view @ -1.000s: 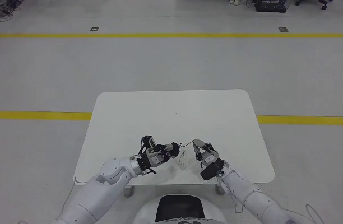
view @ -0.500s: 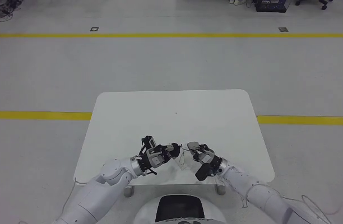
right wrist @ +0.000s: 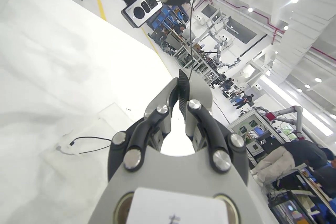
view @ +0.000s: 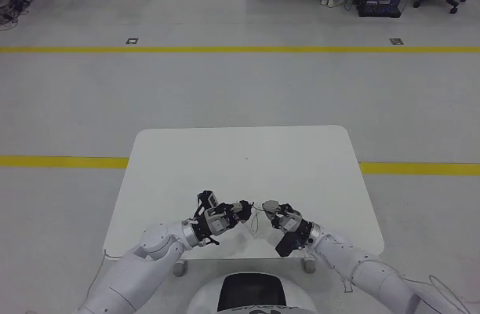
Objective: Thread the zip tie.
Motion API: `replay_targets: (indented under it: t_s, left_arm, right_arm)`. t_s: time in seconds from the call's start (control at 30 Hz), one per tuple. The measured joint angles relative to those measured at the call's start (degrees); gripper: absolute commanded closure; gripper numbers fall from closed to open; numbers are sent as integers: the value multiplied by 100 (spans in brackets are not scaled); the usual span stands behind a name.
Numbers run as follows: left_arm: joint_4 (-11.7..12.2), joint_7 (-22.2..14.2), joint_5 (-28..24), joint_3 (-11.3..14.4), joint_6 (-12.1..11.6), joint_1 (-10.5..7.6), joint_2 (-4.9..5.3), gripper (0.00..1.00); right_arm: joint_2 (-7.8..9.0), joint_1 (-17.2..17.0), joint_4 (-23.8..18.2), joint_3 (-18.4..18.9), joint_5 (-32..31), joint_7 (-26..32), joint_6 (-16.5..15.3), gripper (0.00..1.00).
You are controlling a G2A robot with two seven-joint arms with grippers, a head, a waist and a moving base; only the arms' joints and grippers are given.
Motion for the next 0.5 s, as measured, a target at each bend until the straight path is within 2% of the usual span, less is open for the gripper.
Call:
replay_targets:
  t_s: [0.27,0.5]
  left_arm:
    - [-59,-49,-104,-109,-21,55,23,100]
    - [-56,-19,-9,-19,16,43,12,100]
  right_arm:
    - [139,-343,-177,453,0,-524,0,0]
    - [146,-341,-478,455,0,-433,0,0]
